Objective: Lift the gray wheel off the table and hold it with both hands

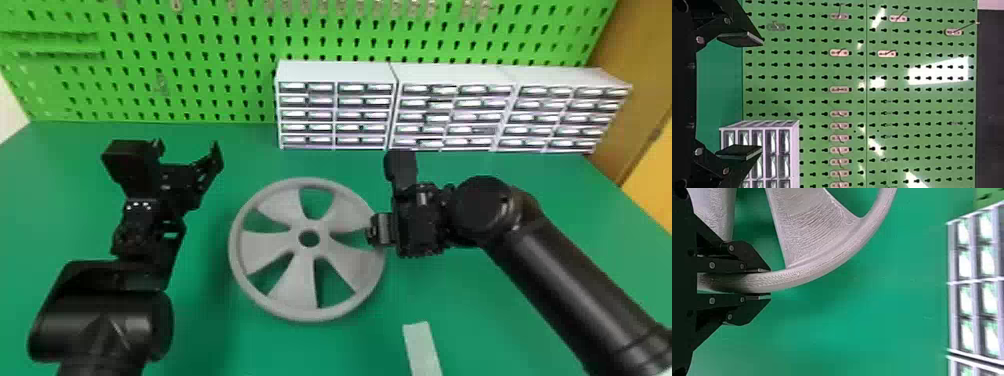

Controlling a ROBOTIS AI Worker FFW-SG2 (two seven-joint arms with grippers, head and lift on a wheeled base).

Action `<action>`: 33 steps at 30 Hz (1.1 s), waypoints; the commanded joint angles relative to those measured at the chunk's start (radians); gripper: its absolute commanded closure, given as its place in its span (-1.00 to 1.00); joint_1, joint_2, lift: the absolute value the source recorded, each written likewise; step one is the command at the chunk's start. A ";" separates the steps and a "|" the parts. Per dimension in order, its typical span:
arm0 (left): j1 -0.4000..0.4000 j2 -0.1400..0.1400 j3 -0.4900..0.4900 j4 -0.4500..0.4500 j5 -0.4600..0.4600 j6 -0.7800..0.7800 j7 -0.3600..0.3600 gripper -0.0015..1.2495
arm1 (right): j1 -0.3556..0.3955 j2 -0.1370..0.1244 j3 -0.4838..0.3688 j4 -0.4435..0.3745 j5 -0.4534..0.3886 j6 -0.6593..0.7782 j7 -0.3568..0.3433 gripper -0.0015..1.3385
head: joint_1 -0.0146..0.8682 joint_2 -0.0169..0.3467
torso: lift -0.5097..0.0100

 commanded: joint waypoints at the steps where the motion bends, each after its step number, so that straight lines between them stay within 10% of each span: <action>1: 0.000 -0.001 0.000 -0.001 0.002 0.000 0.000 -0.50 | 0.044 0.032 -0.031 -0.043 0.115 -0.082 0.022 0.75 | 0.64 -0.82 | 0.59; 11: 0.003 -0.001 0.003 -0.009 0.004 0.000 0.000 -0.50 | 0.119 0.098 -0.079 -0.113 0.369 -0.253 0.105 0.75 | 0.64 -0.82 | 0.59; 33: 0.013 -0.001 -0.015 -0.036 0.033 -0.005 0.003 -0.51 | 0.219 0.141 -0.025 -0.040 0.739 -0.777 0.261 0.75 | 0.64 -0.82 | 0.59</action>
